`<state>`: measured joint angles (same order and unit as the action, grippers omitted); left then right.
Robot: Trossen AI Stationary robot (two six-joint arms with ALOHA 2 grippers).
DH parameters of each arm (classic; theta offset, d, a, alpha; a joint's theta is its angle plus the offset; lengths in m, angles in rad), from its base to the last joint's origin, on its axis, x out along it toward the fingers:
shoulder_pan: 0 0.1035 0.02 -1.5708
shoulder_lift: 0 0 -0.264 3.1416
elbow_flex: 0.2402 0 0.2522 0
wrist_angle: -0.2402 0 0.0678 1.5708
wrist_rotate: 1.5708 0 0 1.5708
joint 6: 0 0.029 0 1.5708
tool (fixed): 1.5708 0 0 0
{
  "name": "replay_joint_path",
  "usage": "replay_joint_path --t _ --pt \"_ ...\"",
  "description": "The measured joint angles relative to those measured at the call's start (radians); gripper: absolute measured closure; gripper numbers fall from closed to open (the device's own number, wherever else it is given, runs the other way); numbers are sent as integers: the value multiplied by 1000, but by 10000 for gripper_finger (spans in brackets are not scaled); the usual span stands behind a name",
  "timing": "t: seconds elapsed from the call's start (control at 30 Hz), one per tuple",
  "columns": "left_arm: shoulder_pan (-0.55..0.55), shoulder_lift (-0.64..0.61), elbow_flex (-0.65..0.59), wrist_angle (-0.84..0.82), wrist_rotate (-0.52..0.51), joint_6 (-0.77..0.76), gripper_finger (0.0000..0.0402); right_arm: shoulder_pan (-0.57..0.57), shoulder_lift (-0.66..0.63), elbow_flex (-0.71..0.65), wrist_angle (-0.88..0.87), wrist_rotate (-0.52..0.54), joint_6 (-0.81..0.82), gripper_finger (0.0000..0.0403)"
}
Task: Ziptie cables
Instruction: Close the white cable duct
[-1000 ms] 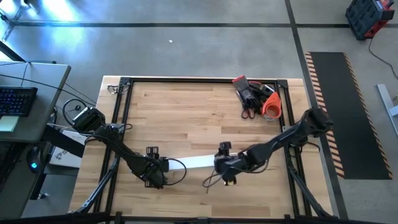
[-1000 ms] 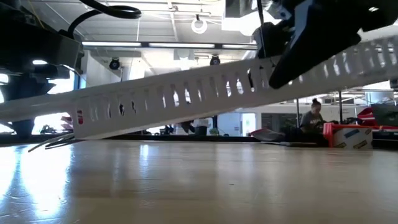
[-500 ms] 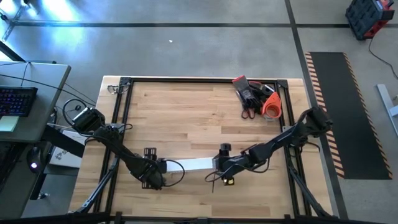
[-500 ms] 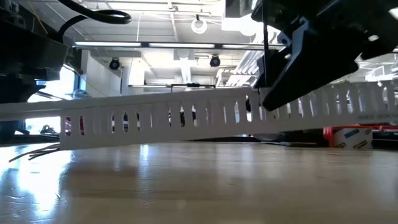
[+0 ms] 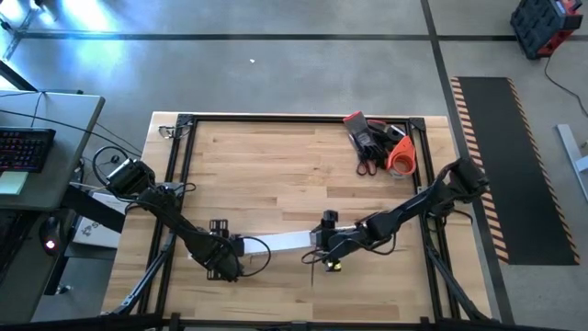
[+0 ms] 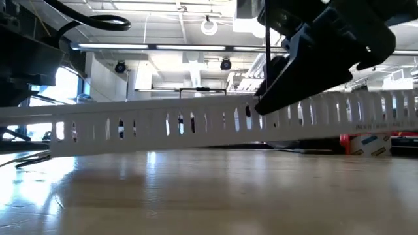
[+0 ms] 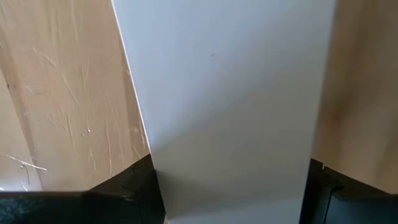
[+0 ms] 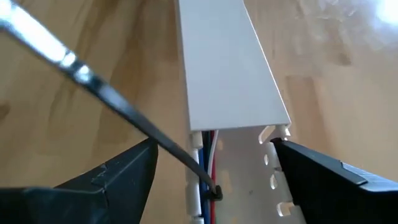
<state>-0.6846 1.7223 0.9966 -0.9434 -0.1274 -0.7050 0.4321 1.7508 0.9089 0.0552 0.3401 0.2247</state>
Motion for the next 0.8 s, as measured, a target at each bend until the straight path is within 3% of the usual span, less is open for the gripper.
replay_joint_path --t 0.17,0.33,0.53,0.8 --pt "-1 0 0 -5 4 7 186 -8 66 0 73 -86 21 96" --pt "-6 0 0 -6 -2 5 186 -8 107 4 92 -95 83 96" --pt "-3 0 1 -4 3 -10 186 -14 114 4 68 25 41 96" --pt "-8 0 1 -4 14 -16 186 -26 109 4 74 2 37 96"
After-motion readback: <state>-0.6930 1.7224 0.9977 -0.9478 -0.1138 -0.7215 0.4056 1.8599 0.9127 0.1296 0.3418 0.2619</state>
